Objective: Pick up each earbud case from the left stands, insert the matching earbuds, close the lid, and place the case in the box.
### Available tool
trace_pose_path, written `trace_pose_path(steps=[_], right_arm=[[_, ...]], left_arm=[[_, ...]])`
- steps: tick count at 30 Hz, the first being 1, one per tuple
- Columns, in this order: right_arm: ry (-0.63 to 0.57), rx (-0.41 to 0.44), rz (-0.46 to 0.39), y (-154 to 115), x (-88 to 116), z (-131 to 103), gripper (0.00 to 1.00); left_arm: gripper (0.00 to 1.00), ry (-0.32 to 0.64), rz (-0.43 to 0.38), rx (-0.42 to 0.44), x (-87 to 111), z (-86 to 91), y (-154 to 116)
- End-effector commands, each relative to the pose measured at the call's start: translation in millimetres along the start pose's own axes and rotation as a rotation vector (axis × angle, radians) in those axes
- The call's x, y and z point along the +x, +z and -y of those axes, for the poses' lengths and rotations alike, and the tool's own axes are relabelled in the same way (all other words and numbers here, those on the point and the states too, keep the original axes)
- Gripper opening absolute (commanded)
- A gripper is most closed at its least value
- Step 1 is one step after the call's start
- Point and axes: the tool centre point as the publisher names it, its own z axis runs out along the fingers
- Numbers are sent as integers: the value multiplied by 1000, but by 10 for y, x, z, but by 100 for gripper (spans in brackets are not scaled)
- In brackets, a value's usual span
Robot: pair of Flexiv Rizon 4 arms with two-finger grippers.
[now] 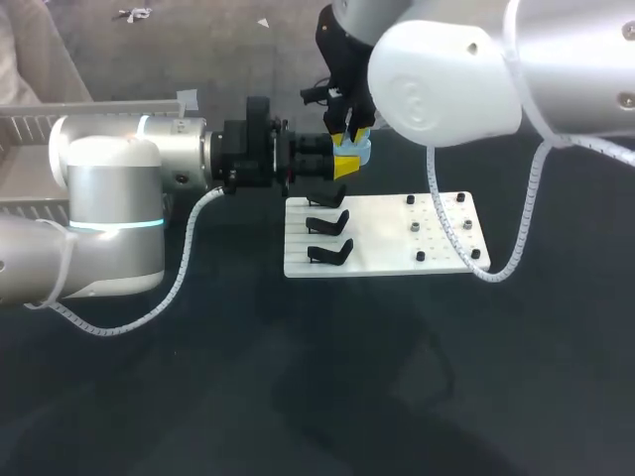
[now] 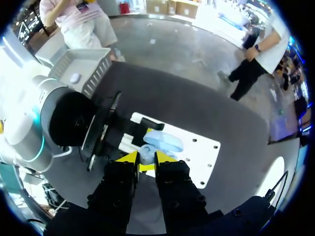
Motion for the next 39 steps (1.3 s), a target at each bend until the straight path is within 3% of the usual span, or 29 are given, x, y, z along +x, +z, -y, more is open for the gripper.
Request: trace_pose_path(steps=[1, 25, 27, 35, 39], right_arm=[[-14, 3, -13, 10, -33, 9, 0], [-50, 29, -35, 57, 5, -19, 0], [-50, 31, -37, 61, 10, -20, 12], [-45, 34, -37, 59, 19, -10, 16], [-47, 34, -34, 58, 17, -11, 28]], left_arm=[[0, 5, 5, -6, 4, 15, -3], [0, 5, 5, -6, 4, 15, -3], [0, 5, 5, -6, 4, 15, -3], [0, 5, 5, -6, 4, 15, -3], [0, 5, 5, -6, 4, 15, -3]])
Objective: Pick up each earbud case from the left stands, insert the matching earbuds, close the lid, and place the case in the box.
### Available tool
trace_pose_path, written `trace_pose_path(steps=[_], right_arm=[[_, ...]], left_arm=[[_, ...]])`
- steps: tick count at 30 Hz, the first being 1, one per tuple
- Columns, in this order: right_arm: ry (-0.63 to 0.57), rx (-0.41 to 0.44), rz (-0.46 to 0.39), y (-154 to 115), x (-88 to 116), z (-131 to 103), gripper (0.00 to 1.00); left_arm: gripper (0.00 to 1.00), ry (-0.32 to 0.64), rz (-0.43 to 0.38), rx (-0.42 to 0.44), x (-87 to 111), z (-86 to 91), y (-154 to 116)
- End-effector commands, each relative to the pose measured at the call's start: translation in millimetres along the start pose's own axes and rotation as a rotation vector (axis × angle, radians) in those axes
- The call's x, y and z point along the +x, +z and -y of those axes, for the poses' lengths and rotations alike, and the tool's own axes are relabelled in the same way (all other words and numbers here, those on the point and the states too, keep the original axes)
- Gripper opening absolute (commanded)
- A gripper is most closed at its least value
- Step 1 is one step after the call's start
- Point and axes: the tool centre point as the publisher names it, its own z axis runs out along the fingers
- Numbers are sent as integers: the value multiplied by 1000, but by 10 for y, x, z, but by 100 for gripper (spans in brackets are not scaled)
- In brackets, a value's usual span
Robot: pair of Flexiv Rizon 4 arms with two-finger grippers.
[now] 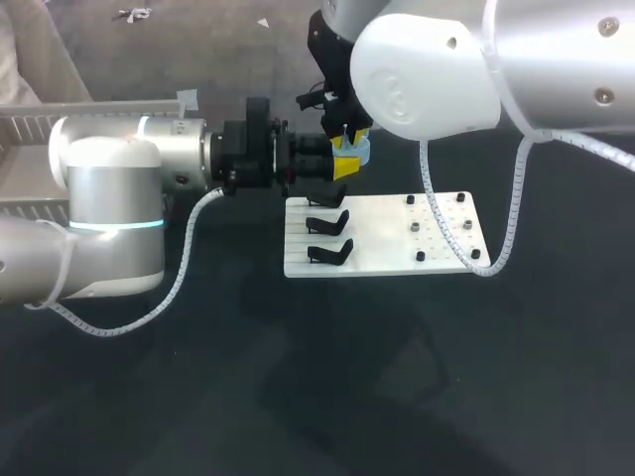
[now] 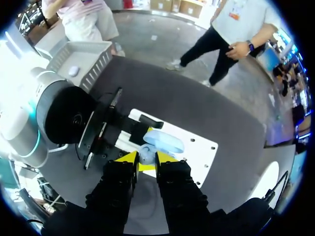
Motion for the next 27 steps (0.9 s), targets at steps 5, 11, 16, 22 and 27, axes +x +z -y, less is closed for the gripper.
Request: trace_pose_path(steps=[5, 11, 16, 22, 27], right_arm=[[-1, 3, 3, 8, -1, -12, 36], [2, 3, 7, -11, 8, -17, 36], [5, 2, 33, -106, 20, -19, 36], [-1, 20, 89, -262, -139, 53, 38], [3, 53, 126, -234, -349, 193, 37]], left_arm=[[0, 5, 5, -6, -2, 15, 0], [0, 5, 5, -6, -2, 15, 0], [0, 5, 5, -6, -2, 15, 0], [0, 5, 5, -6, -2, 15, 0], [0, 5, 5, -6, -2, 15, 0]])
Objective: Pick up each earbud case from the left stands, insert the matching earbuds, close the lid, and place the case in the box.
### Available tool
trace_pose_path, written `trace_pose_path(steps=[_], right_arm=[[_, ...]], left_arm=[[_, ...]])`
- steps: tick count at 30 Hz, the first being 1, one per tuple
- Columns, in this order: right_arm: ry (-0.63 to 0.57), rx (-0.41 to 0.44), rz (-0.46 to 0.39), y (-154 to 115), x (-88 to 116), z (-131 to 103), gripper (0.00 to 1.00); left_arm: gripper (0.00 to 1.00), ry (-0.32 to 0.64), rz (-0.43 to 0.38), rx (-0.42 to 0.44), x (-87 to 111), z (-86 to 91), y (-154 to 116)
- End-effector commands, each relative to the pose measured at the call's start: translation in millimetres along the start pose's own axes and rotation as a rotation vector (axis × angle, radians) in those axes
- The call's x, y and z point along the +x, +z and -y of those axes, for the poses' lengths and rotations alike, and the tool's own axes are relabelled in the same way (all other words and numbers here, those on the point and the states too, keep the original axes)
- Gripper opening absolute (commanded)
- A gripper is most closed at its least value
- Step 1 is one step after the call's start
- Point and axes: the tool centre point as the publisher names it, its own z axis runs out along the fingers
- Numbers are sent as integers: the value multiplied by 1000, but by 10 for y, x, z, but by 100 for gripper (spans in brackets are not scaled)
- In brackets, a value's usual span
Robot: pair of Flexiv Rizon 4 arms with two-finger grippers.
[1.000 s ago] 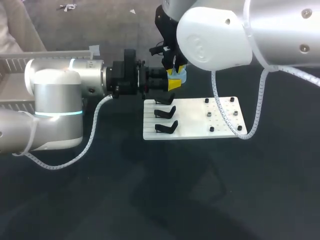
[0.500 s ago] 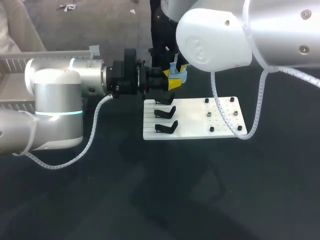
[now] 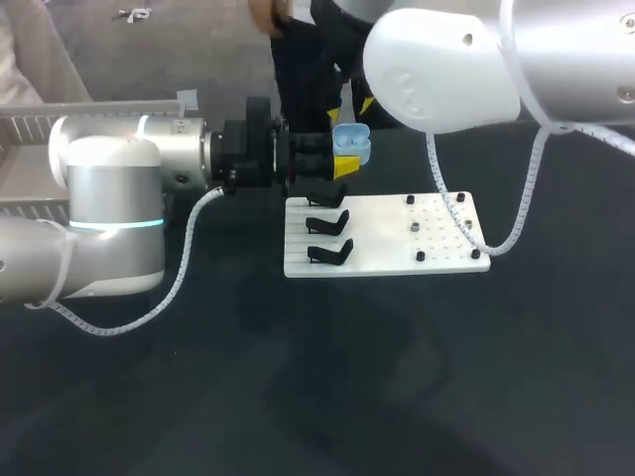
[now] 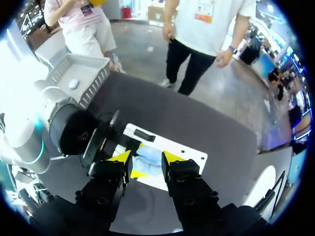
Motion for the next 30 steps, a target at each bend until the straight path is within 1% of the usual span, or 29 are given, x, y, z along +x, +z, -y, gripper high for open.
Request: trace_pose_path(steps=[1, 3, 6, 10, 16, 22, 30], right_arm=[[8, 17, 25, 83, -114, 91, 38], [26, 26, 43, 112, -181, 153, 37], [45, 29, 46, 190, -266, 229, 37], [60, 27, 7, 351, -308, 294, 36], [86, 15, -30, 455, -192, 340, 36], [115, 15, -32, 397, -52, 363, 36], [132, 10, -31, 344, 108, 289, 36]], left_arm=[[0, 4, 5, -6, 8, 16, -2], [0, 4, 5, -6, 8, 16, -2], [0, 4, 5, -6, 8, 16, -2], [0, 4, 5, -6, 8, 16, -2], [0, 4, 5, -6, 8, 16, -2], [0, 4, 5, -6, 8, 16, -2], [0, 4, 5, -6, 8, 16, -2]])
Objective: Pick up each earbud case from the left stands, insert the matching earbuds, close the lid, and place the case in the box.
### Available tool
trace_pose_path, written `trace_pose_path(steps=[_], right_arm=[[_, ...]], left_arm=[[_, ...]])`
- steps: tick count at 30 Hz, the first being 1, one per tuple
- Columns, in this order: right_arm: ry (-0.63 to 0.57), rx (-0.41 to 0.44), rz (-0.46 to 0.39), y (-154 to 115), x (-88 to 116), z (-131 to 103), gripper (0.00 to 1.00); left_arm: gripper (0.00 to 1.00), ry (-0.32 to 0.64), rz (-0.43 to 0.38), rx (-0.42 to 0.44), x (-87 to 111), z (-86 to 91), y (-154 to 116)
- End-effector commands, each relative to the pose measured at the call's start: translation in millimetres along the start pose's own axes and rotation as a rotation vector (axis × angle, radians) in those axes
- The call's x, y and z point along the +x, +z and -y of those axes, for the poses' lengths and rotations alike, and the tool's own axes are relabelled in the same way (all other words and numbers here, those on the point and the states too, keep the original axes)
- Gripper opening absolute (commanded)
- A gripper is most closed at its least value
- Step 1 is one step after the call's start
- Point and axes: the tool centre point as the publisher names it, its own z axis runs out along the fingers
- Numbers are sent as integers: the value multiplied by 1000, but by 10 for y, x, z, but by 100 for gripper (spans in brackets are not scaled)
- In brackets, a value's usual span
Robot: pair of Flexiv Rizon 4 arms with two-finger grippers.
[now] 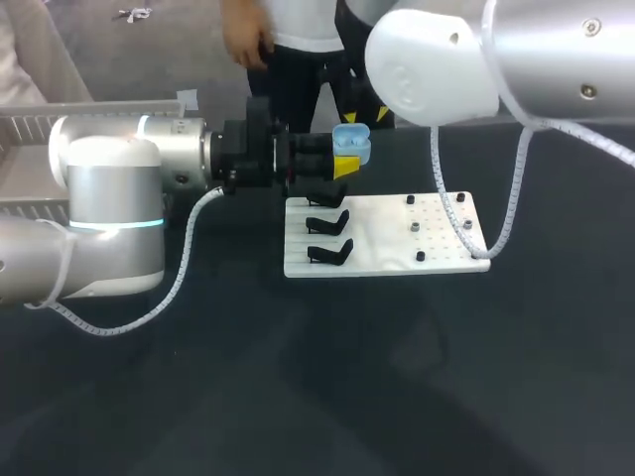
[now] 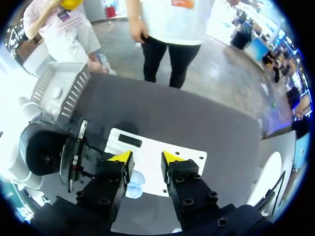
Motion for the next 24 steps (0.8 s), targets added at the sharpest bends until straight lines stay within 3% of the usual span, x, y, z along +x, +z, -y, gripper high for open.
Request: trace_pose_path(steps=[1, 10, 17, 18, 19, 20, 24], right_arm=[[9, -1, 26, -46, 154, -15, 36], [31, -11, 33, -75, 236, -71, 37], [81, -47, 138, -455, 307, 12, 46], [78, -61, 151, -509, 330, 21, 51], [74, -69, 164, -556, 355, 22, 79], [61, -74, 171, -592, 377, 13, 100], [26, -81, 190, -729, 476, -36, 100]], left_arm=[[0, 5, 5, -7, 6, 13, -2], [0, 5, 5, -7, 6, 13, -2], [0, 5, 5, -7, 6, 13, -2], [0, 5, 5, -7, 6, 13, -2], [0, 11, 15, -18, -19, -17, -84], [0, 19, 15, -37, -46, -55, -183], [0, 64, 8, -125, -159, -215, -637]])
